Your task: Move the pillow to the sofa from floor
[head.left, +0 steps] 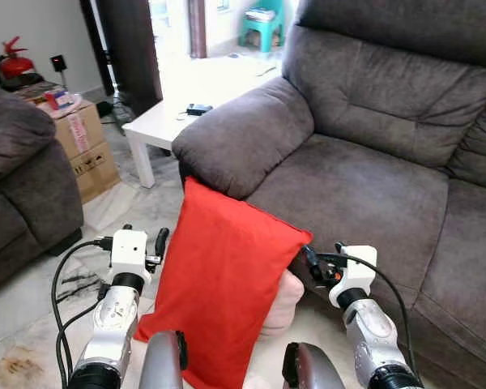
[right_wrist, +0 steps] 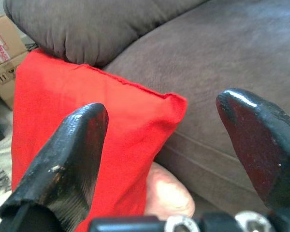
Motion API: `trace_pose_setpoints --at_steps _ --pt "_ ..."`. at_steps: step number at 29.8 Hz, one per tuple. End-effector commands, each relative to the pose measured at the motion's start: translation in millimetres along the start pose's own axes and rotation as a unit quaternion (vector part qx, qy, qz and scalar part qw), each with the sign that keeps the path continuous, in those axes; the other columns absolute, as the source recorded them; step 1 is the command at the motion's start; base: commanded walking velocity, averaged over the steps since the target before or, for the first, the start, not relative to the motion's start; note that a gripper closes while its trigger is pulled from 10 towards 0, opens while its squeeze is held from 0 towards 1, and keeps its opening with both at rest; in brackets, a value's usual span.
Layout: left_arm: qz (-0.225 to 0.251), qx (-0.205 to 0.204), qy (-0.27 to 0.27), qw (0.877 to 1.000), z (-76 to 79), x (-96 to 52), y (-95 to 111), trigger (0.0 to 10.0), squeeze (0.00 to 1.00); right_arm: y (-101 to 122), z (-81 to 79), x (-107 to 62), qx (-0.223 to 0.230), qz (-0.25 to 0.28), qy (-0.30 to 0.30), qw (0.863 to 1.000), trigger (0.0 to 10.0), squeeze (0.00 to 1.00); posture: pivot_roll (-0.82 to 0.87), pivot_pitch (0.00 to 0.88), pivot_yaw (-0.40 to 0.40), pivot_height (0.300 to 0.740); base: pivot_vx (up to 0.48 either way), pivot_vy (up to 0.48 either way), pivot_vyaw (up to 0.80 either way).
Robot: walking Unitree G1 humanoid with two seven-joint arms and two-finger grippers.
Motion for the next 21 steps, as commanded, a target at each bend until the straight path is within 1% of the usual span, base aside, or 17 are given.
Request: trace_pose_setpoints --at_steps 1,5,6,7,8,9,10,12,13,15,18,20,21 --pt "-0.004 0.005 0.001 1.0 -4.2 3.2 1 10.0 0.0 4 -7.2 7.2 -0.003 -0.006 0.009 1.0 10.0 0.0 0.13 0.053 -0.066 0.568 0.0 0.0 0.0" --pt "0.003 0.009 0.02 1.0 -17.0 2.3 4 10.0 0.0 5 -18.7 13.7 -0.002 -0.013 0.027 1.0 10.0 0.0 0.17 0.067 -0.094 0.568 0.0 0.0 0.0" --pt "0.005 0.013 0.032 0.999 -23.9 -0.5 4 10.0 0.0 4 -24.7 16.5 -0.002 -0.018 0.038 0.999 10.0 0.0 0.19 0.075 -0.106 0.568 0.0 0.0 0.0" --pt "0.005 0.014 0.034 0.999 -25.4 -1.2 4 10.0 0.0 4 -26.1 17.1 -0.002 -0.02 0.04 0.999 10.0 0.0 0.19 0.075 -0.106 0.568 0.0 0.0 0.0" --pt "0.005 0.017 0.045 0.999 -31.4 -4.9 3 10.0 0.0 4 -31.6 19.2 -0.003 -0.024 0.052 0.998 10.0 0.0 0.2 0.079 -0.12 0.568 0.0 0.0 0.0" --pt "0.005 0.019 0.049 0.999 -33.8 -6.6 3 10.0 0.0 4 -33.6 20.1 -0.004 -0.026 0.056 0.998 10.0 0.0 0.22 0.089 -0.136 0.568 0.0 0.0 0.0" --pt "0.001 0.022 0.063 0.998 -40.0 -12.5 0 10.0 0.0 4 -39.4 21.9 -0.014 -0.032 0.071 0.997 10.0 0.0 0.22 0.089 -0.136 0.568 0.0 0.0 0.0" --pt "0.0 0.024 0.069 0.997 -42.8 -15.1 -1 10.0 0.0 3 -41.3 22.5 -0.017 -0.035 0.076 0.996 10.0 0.0 0.25 0.094 -0.148 0.568 0.0 0.0 0.0" --pt "-0.002 0.025 0.079 0.997 -47.6 -20.7 -3 10.0 0.0 3 -44.4 23.3 -0.026 -0.04 0.084 0.995 10.0 0.0 0.27 0.101 -0.151 0.568 0.0 0.0 0.0" --pt "-0.003 0.025 0.082 0.996 -49.1 -23.4 -3 10.0 0.0 2 -45.6 23.9 -0.03 -0.042 0.087 0.995 10.0 0.0 0.27 0.097 -0.147 0.568 0.0 0.0 0.0" --pt "-0.005 0.029 0.077 0.997 -49.2 -27.6 -4 10.0 0.0 6 -47.8 26.9 -0.03 -0.04 0.088 0.995 10.0 0.0 0.27 0.1 -0.129 0.568 0.0 0.0 0.67" --pt "-0.005 0.03 0.071 0.997 -48.9 -24.4 -2 10.0 0.0 10 -47.3 29.6 -0.028 -0.033 0.08 0.996 10.0 0.0 0.26 0.102 -0.107 0.568 0.0 0.0 0.67" --pt "-0.005 0.031 0.067 0.997 -48.3 -22.5 -1 10.0 0.0 12 -45.9 30.4 -0.02 -0.03 0.073 0.997 10.0 0.0 0.25 0.096 -0.097 0.568 0.0 0.0 0.0"
Point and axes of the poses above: a point about 5 cm out from each wrist's last joint towards the gripper, its own x axis pointing out of the wrist towards the gripper, its own y axis along the axis of the wrist's last joint, z = x × y, the point moved 2 cm from there along x, pointing out of the wrist towards the gripper, and after that the axes turned 7 degrees about x, right-handed, at the moved point
